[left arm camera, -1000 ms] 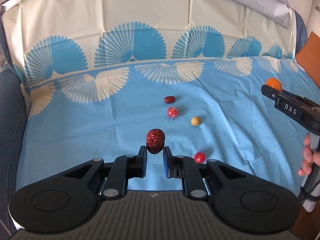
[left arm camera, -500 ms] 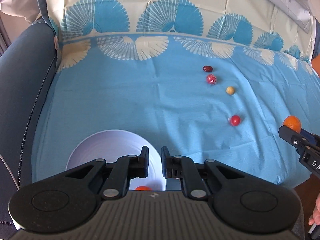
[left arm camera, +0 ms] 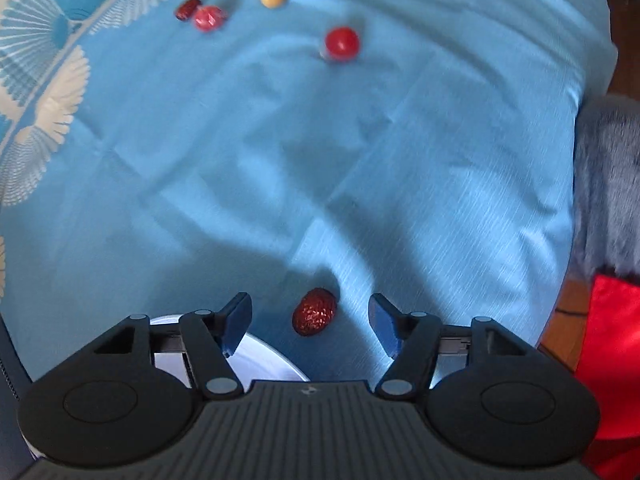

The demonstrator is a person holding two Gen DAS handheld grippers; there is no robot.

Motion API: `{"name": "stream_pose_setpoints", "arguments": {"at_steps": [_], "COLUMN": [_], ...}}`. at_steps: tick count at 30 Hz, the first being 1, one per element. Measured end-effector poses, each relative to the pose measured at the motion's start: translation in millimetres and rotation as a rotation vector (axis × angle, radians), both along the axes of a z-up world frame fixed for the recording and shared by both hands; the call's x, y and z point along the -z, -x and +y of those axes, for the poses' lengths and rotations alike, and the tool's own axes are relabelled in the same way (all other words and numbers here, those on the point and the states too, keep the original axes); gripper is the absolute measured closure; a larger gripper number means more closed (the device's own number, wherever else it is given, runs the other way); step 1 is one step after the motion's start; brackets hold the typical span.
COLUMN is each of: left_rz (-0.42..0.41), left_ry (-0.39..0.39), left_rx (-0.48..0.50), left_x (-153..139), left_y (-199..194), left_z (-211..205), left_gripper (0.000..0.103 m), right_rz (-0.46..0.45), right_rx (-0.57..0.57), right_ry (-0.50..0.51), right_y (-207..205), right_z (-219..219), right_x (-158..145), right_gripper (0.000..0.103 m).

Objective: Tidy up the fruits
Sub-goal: 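Carry the date and netted orange fruit over the white plate with both tools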

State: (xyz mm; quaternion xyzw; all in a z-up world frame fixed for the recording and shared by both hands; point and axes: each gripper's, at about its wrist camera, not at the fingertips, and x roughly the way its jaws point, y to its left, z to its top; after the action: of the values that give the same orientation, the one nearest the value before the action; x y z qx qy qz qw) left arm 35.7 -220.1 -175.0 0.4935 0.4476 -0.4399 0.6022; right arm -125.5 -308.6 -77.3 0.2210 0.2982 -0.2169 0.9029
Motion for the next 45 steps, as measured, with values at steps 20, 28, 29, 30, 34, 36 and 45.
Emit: {"name": "stream_pose_setpoints", "arguments": {"at_steps": [20, 28, 29, 30, 34, 36, 45], "left_rz": [-0.056, -0.147, -0.158, -0.169, -0.194, -0.199, -0.192], "left_ry": [0.31, 0.382, 0.388, 0.398, 0.441, 0.462, 0.527], "left_rx": [-0.571, -0.737, -0.748, -0.761, -0.803, -0.821, -0.863], "left_x": [-140.1, -193.3, -196.8, -199.5, -210.5, -214.4, -218.7], "left_y": [23.1, 91.3, 96.1, 100.4, 113.0, 118.7, 129.0], "left_z": [91.7, 169.6, 179.0, 188.1, 219.2, 232.9, 269.7], "left_gripper": [0.08, 0.08, 0.08, 0.08, 0.08, 0.08, 0.08], "right_rz": [-0.036, -0.061, -0.057, -0.054, -0.038, -0.034, -0.024], "right_rx": [-0.07, -0.242, -0.261, -0.278, -0.326, -0.34, -0.39], "right_ry": [0.022, 0.01, 0.01, 0.012, 0.044, 0.057, 0.138], "right_y": [11.7, 43.6, 46.8, 49.9, 59.8, 63.1, 69.5], "right_z": [30.3, 114.9, 124.2, 132.7, 163.7, 176.0, 213.4], "right_x": [-36.3, -79.5, -82.3, -84.8, -92.3, -96.2, -110.9], "right_gripper": [0.061, 0.061, 0.061, 0.061, 0.061, 0.061, 0.061]}}
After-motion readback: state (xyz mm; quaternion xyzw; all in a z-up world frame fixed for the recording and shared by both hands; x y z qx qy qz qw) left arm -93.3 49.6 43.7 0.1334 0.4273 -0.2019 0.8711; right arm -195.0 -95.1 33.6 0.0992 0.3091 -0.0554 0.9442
